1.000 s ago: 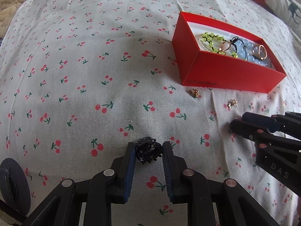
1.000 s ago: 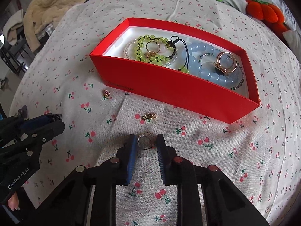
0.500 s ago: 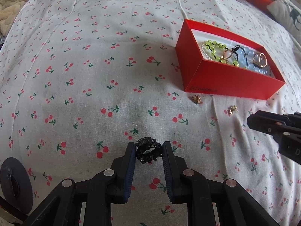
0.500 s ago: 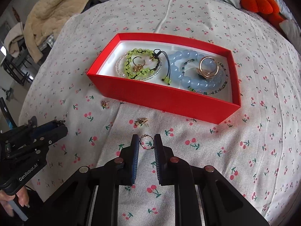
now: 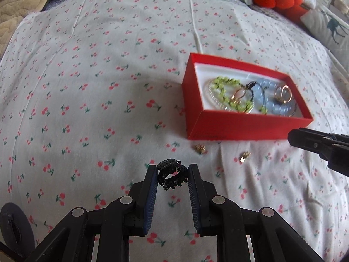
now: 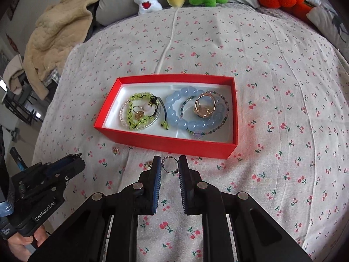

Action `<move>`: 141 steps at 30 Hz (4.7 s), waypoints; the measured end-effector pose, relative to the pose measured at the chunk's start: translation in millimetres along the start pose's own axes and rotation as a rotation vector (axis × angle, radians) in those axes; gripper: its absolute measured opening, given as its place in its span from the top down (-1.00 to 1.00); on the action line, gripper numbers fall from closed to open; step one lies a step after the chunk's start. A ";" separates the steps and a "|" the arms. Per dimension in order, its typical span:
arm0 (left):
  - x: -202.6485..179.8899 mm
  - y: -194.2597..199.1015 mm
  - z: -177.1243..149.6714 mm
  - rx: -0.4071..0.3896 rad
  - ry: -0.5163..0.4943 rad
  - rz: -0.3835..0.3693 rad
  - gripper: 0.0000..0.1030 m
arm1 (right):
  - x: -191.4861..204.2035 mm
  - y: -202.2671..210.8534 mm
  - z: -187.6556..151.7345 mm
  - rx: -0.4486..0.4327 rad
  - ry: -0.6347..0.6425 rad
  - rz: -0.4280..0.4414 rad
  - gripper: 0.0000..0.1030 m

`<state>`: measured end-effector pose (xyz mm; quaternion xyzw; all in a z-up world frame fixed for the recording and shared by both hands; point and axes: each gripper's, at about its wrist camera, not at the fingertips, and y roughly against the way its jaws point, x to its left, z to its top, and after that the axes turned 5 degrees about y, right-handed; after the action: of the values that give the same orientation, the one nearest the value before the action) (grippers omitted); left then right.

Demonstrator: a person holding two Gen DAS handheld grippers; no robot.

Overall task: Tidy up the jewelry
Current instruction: 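Carry both rings over the red box and lower them inside, then open both tools to release the rings and withdraw them, then move the left tool to a small gold earring and grasp it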

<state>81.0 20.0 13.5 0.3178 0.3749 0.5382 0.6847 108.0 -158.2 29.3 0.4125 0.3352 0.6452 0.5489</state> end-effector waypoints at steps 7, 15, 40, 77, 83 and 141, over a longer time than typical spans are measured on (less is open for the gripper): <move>-18.0 1.2 20.2 -0.041 -0.013 -0.031 0.56 | -16.8 8.5 12.2 -0.036 -0.031 -0.007 0.67; -36.1 -10.9 40.9 -0.069 -0.017 -0.068 0.56 | -34.5 11.1 27.8 -0.072 -0.066 0.016 0.67; -54.4 -34.9 65.5 -0.105 0.000 -0.088 0.35 | -38.1 -19.9 41.2 -0.035 -0.046 0.040 0.67; -23.3 5.9 8.4 -0.058 -0.018 0.000 -0.63 | -48.5 35.8 -9.5 -0.059 -0.040 -0.001 -0.31; -12.6 2.4 -5.8 -0.012 -0.016 0.012 -0.64 | -46.5 34.1 -23.3 -0.028 -0.007 -0.031 -0.32; -32.7 -57.4 -13.1 -0.060 -0.184 -0.033 0.62 | 9.7 -50.5 -49.4 0.128 0.245 -0.129 -1.00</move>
<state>93.9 -24.1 -35.8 0.3389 0.2993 0.5065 0.7342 84.7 -139.0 -35.3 0.3421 0.4659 0.6315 0.5169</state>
